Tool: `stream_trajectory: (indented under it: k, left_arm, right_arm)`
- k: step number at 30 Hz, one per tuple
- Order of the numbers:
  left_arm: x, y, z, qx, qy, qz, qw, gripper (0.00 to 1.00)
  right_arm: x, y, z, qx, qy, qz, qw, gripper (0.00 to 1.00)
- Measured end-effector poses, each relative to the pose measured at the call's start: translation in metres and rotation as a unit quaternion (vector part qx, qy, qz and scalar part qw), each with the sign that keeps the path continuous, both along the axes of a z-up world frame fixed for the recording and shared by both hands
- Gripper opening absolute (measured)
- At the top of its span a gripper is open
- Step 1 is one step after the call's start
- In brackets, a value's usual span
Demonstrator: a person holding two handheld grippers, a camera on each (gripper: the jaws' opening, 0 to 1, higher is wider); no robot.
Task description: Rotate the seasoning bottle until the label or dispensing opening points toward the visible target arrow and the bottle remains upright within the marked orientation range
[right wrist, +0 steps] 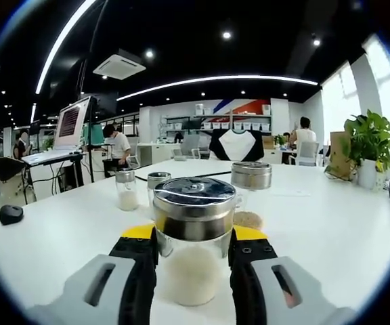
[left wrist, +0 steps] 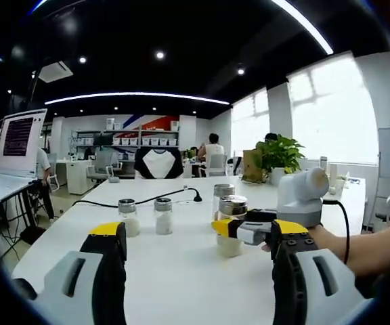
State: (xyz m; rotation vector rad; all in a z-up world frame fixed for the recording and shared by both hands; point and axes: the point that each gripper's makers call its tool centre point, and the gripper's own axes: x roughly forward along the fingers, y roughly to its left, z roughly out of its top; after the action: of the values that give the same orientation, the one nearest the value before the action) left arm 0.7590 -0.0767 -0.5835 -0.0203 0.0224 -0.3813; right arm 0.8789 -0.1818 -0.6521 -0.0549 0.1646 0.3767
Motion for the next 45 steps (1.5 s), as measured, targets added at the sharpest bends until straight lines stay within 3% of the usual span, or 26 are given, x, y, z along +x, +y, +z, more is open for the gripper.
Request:
stream_trajectory:
  k: [13, 20, 29, 45]
  left_arm:
    - [-0.001, 0.006, -0.004, -0.013, 0.005, 0.007, 0.9999, 0.93]
    - [-0.001, 0.009, -0.006, 0.006, 0.003, 0.018, 0.9998, 0.93]
    - [-0.004, 0.012, -0.011, 0.002, 0.007, 0.018, 0.9998, 0.92]
    - [-0.009, 0.018, -0.016, -0.007, 0.018, 0.015, 0.9997, 0.93]
  right_arm:
    - [0.0, 0.0, 0.0, 0.003, 0.002, 0.035, 0.9994, 0.39]
    - [-0.001, 0.001, 0.0, 0.003, 0.005, 0.059, 0.9982, 0.39]
    - [-0.002, 0.002, 0.0, 0.003, 0.01, 0.079, 0.9969, 0.39]
    - [-0.006, 0.005, -0.002, 0.001, 0.018, 0.152, 0.9882, 0.39]
